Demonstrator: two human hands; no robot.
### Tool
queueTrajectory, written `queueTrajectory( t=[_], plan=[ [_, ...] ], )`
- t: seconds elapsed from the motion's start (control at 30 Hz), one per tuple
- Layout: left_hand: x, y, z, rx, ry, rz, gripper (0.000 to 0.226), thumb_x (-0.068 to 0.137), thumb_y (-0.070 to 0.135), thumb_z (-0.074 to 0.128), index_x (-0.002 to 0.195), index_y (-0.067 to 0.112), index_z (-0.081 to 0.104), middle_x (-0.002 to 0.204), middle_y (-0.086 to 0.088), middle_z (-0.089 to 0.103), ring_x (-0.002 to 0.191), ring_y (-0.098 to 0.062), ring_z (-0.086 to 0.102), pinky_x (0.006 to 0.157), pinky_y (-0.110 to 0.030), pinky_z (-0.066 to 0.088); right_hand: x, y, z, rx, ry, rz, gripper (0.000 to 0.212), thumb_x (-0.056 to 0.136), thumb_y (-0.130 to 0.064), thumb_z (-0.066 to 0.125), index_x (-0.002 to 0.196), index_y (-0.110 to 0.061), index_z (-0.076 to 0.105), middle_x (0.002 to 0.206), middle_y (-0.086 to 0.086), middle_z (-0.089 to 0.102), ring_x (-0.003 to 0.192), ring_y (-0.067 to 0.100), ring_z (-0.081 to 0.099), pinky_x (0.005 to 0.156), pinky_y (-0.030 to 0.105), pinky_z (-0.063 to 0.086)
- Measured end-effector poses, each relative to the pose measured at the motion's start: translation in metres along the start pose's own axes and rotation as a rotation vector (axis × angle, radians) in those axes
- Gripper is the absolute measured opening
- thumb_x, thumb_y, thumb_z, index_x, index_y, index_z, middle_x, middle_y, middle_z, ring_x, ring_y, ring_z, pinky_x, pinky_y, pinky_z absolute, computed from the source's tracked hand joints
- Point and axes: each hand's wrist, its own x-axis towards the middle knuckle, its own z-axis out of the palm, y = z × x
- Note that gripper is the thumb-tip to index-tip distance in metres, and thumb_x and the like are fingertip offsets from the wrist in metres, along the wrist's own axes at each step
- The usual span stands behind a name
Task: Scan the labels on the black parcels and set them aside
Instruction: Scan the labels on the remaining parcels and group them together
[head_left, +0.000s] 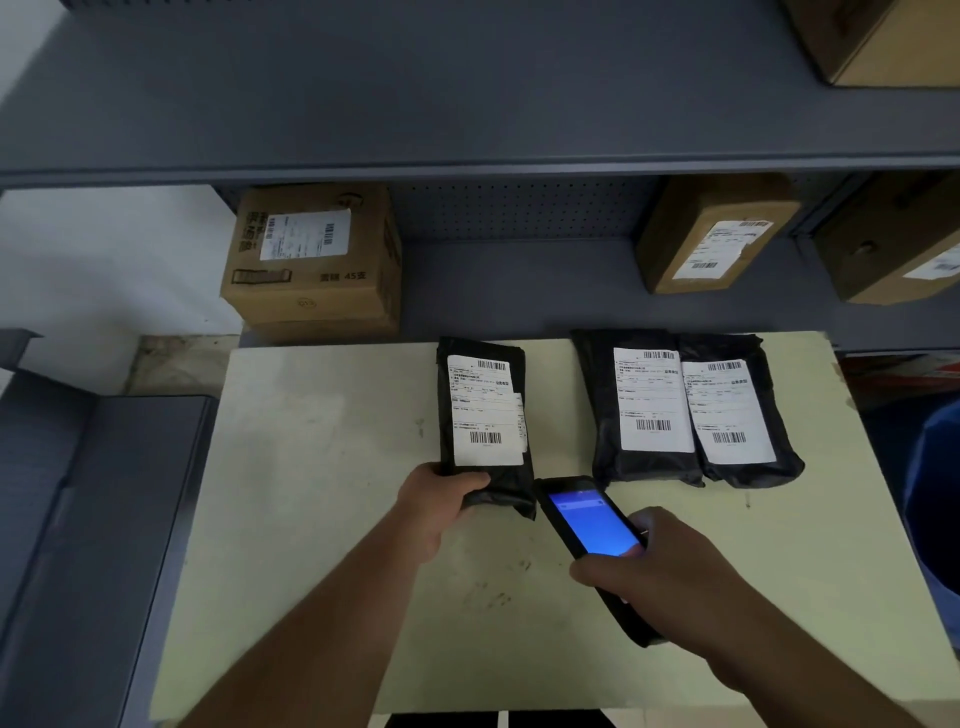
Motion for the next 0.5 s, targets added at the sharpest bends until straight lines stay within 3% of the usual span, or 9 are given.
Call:
queueTrajectory(
  t=[0.3, 0.5],
  plan=[
    [-0.013, -0.015, -0.016, -0.233, -0.098, 0.015, 0.025, 0.087, -0.006, 0.074, 0.108, 0.005, 0.065, 0.114, -0.016, 0.075, 0.100, -0.026, 0.073, 0.086, -0.031, 0.059, -0.012, -0.017, 0.007, -0.099, 0.005, -0.030, 0.050, 0.065, -0.044, 0.084, 0.100, -0.016, 0.062, 0.079, 0.004, 0.069, 0.054, 0.016, 0.057, 0.054, 0.028, 0.044],
    [-0.016, -0.022, -0.025, -0.299, -0.131, 0.075, 0.052, 0.084, -0.014, 0.071, 0.131, 0.003, 0.056, 0.126, -0.015, 0.073, 0.117, -0.032, 0.071, 0.105, -0.042, 0.055, -0.019, -0.030, 0.013, -0.143, 0.004, -0.069, 0.045, 0.070, -0.038, 0.083, 0.103, -0.015, 0.061, 0.065, -0.004, 0.062, 0.045, 0.012, 0.052, 0.054, 0.028, 0.044]
  ],
)
